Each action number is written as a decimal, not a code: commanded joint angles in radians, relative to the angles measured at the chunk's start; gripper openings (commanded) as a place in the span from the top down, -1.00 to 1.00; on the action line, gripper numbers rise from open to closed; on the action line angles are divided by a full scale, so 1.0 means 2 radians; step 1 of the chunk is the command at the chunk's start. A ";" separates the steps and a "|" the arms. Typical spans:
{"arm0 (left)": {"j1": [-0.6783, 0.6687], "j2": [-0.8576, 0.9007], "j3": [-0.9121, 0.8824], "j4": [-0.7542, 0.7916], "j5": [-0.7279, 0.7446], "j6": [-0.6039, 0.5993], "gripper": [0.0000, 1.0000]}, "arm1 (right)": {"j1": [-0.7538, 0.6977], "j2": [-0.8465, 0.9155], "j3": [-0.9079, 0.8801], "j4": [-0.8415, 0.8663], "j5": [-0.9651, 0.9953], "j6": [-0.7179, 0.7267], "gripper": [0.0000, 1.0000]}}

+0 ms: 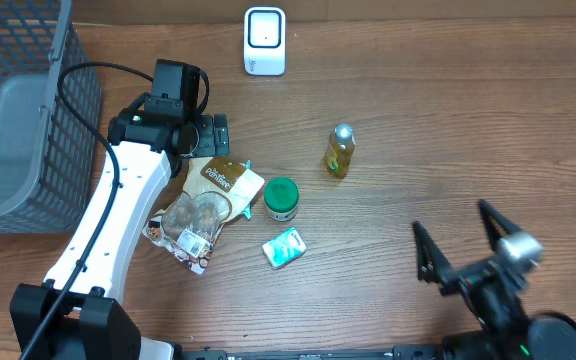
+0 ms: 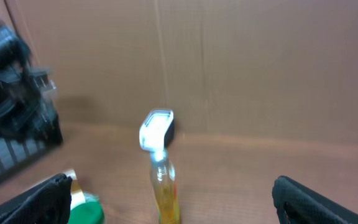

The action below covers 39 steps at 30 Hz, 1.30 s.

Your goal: Scan the item barcode

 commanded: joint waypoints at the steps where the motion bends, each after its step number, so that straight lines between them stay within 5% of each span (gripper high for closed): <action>1: 0.000 -0.010 0.008 0.001 -0.005 -0.003 -0.99 | -0.002 0.012 0.075 -0.019 0.020 0.006 -1.00; 16: 0.000 -0.010 0.008 0.001 -0.005 -0.003 -1.00 | -0.001 0.208 0.380 -0.163 0.023 -0.022 -1.00; 27: 0.000 -0.010 0.008 0.001 -0.005 -0.003 -1.00 | -0.001 0.438 0.608 -0.394 0.018 -0.023 -1.00; 39: 0.000 -0.010 0.008 0.001 -0.005 -0.003 -0.99 | -0.001 0.611 0.629 -0.433 -0.076 -0.023 -1.00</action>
